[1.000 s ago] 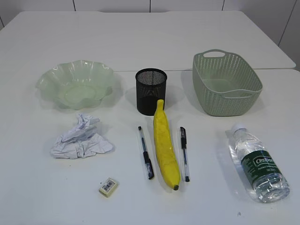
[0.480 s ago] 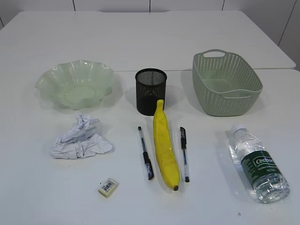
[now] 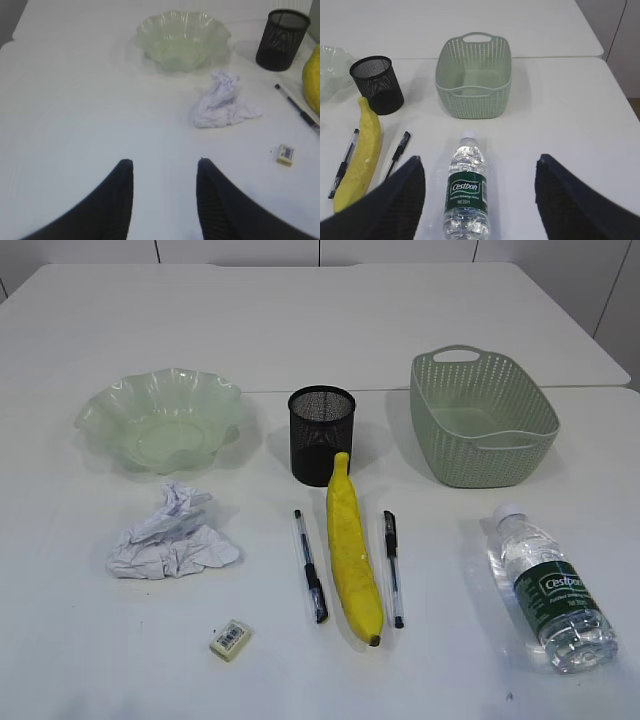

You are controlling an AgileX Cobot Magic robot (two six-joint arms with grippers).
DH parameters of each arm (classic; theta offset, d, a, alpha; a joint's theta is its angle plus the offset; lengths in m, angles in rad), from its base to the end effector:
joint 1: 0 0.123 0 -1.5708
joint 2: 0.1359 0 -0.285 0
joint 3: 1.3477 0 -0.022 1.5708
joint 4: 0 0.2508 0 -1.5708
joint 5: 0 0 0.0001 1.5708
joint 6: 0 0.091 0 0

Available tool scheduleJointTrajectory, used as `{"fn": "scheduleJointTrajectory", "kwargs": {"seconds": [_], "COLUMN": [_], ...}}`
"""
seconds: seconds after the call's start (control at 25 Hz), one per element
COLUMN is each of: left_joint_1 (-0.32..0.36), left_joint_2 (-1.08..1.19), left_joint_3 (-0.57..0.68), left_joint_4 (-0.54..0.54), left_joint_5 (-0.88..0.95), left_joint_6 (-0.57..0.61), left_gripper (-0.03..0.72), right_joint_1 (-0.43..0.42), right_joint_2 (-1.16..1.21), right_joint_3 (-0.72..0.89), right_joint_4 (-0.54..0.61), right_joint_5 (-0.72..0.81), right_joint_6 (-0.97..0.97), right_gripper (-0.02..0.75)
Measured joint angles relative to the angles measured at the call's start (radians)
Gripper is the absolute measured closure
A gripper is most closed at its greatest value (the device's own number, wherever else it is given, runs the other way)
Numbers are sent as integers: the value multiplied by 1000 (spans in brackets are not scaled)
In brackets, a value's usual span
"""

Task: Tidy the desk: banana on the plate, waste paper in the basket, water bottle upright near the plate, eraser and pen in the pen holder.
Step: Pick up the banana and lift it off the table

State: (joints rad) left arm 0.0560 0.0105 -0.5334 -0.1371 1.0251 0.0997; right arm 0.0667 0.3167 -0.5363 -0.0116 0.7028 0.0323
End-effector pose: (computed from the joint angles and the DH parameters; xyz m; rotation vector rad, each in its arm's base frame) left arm -0.0056 -0.0110 0.2901 0.0485 1.9785 -0.0613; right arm 0.0600 0.0033 0.3092 -0.0376 1.9668 0.0516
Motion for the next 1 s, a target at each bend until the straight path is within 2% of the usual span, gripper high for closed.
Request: {"fn": "scheduleJointTrajectory", "kwargs": {"seconds": [0.2, 0.4, 0.6, 0.68, 0.88, 1.0], "left_joint_1": [0, 0, 0, 0, -43, -88], "left_joint_2": [96, 304, 553, 635, 758, 844], "left_joint_3": [-27, -75, -217, -281, -435, -509], "left_joint_4": [-10, -12, -15, -18, -22, -26], "left_joint_5": [-46, -67, -67, -76, -118, -123], "left_joint_6": [0, 0, -34, -45, -48, -46], "left_gripper": [398, 398, 388, 350, 174, 141], "right_joint_1": [0, 0, 0, 0, 0, 0], "right_joint_2": [178, 232, 233, 233, 271, 313], "right_joint_3": [-65, -102, -102, -102, -102, -102], "right_joint_4": [25, 27, 29, 29, 31, 31], "right_joint_5": [-30, -81, -96, -103, -122, -122], "right_joint_6": [-14, -49, -59, -61, -63, -63], "right_gripper": [231, 236, 237, 237, 238, 238]}}
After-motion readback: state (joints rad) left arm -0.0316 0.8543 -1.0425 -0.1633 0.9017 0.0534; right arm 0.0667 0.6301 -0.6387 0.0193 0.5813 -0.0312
